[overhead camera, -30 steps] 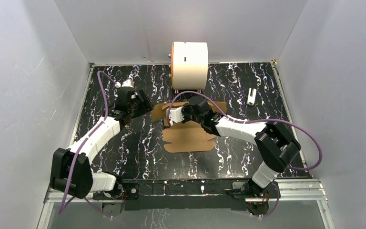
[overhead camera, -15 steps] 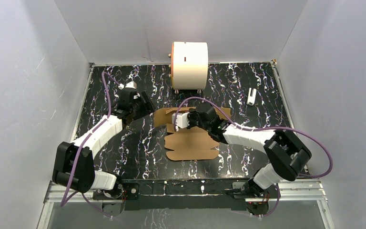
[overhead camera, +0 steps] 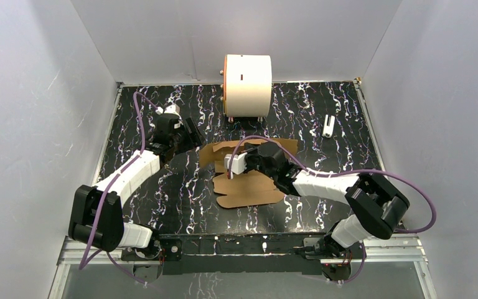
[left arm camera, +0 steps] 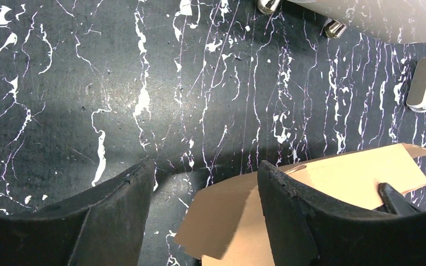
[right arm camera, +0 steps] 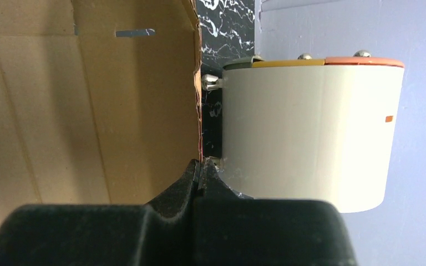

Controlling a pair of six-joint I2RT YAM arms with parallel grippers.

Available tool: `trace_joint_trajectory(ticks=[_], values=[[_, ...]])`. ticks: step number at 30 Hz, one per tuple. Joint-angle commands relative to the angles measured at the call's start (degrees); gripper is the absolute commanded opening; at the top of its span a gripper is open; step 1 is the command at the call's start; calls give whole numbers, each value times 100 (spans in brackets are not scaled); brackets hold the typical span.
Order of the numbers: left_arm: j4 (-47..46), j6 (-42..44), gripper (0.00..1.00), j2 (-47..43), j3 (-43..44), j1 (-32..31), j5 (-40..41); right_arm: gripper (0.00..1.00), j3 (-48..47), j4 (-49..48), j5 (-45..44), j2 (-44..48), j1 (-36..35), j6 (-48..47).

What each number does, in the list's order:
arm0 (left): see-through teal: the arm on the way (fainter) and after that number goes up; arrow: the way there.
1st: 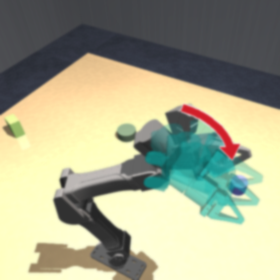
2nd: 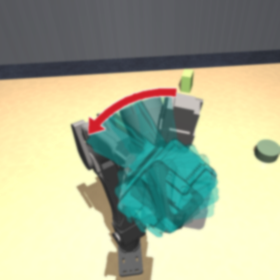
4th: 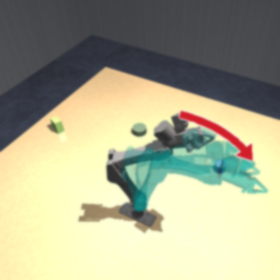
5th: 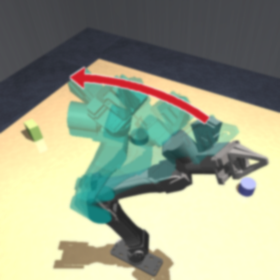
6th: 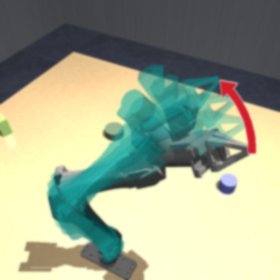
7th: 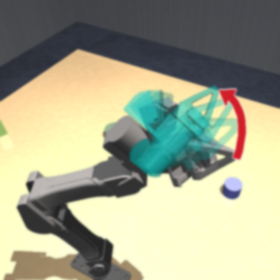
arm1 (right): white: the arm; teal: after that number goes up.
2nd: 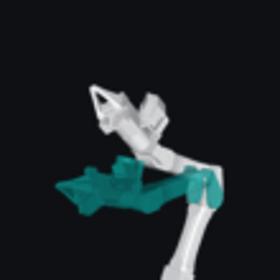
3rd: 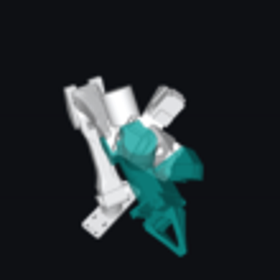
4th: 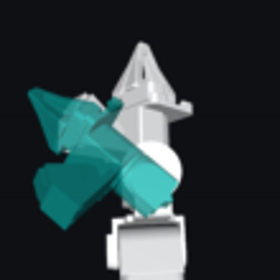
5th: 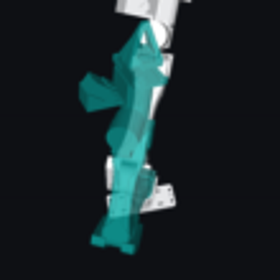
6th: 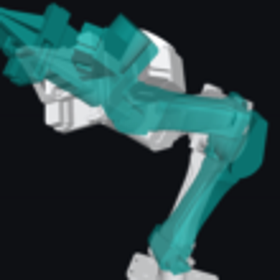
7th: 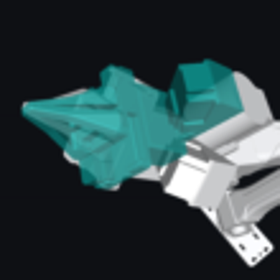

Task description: Fold the paper box

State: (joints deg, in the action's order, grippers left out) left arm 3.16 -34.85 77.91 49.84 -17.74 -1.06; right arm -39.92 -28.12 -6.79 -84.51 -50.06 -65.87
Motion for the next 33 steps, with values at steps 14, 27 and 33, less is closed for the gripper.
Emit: trace_joint_trajectory(ticks=[14,27,33], values=[[-487,128,66,-168,-405,-266,-833,0,375,-1042,-652,-118,-431,-260],[-375,286,65,235,-335,-795,-168,0,463,-1385,-966,-303,-569,-436],[-350,202,61,330,-319,-1054,12,0,511,-1500,-1017,-375,-626,-392]])
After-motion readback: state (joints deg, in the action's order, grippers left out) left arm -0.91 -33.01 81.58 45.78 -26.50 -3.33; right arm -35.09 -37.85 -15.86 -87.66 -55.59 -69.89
